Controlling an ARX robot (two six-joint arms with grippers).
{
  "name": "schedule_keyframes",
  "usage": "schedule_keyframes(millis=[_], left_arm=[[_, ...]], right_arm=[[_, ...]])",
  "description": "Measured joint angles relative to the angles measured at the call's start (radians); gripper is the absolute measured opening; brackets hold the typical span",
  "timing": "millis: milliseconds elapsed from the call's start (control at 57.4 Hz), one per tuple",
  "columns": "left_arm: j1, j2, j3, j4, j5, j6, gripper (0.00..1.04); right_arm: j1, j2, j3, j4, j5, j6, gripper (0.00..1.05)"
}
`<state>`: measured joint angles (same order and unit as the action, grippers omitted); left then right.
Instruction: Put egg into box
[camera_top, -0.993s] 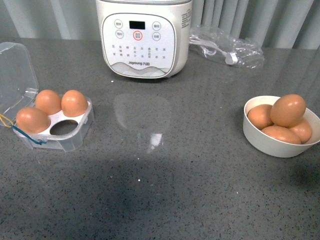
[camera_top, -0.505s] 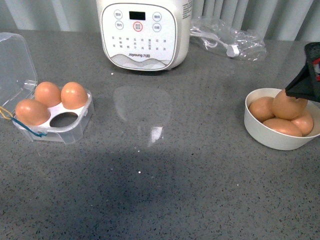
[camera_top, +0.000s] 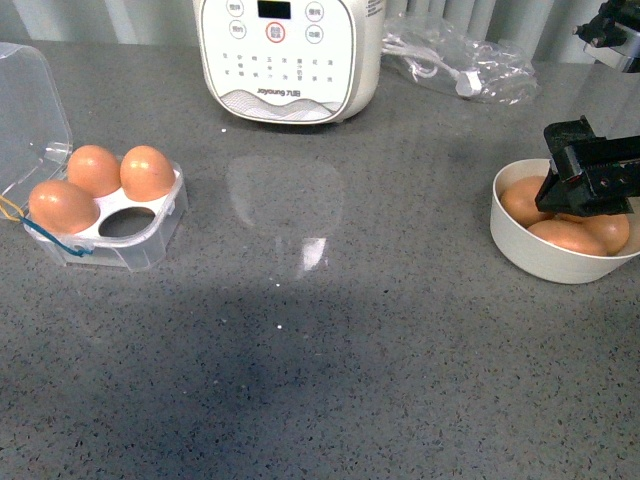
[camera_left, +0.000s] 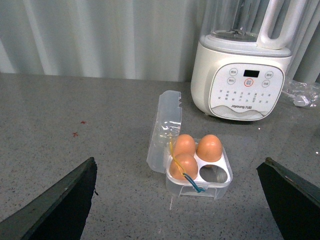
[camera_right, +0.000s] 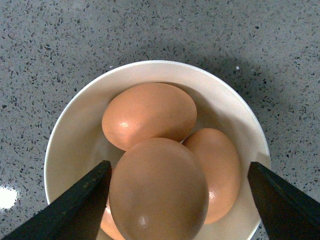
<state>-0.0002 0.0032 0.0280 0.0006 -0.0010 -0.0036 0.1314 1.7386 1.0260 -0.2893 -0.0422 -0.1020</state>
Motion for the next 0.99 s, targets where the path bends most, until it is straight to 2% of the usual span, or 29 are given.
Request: schedule_keyframes(millis=[157,209,523,749,993], left_arm=[[0.000,0.000,0.000,0.000,0.000,0.000,0.98],[0.000,0.000,0.000,0.000,0.000,0.000,0.98],[0.000,0.000,0.000,0.000,0.000,0.000,0.98],[0.000,0.000,0.000,0.000,0.000,0.000,0.98],[0.000,0.000,0.000,0.000,0.000,0.000,0.98]], right_arm=[[0.005,-0.002,0.000,0.011,-0.001,-0.005,0.50],[0.007,-0.006,0.000,0.012,0.000,-0.008,0.43],[0.048,-0.145,0.002,-0.010,-0.055,-0.074,0.43],[0.151,-0.137,0.055,-0.026,-0.232,-0.184,0.43],[0.270,0.040,0.177,-0.037,-0.345,-0.336,0.42]])
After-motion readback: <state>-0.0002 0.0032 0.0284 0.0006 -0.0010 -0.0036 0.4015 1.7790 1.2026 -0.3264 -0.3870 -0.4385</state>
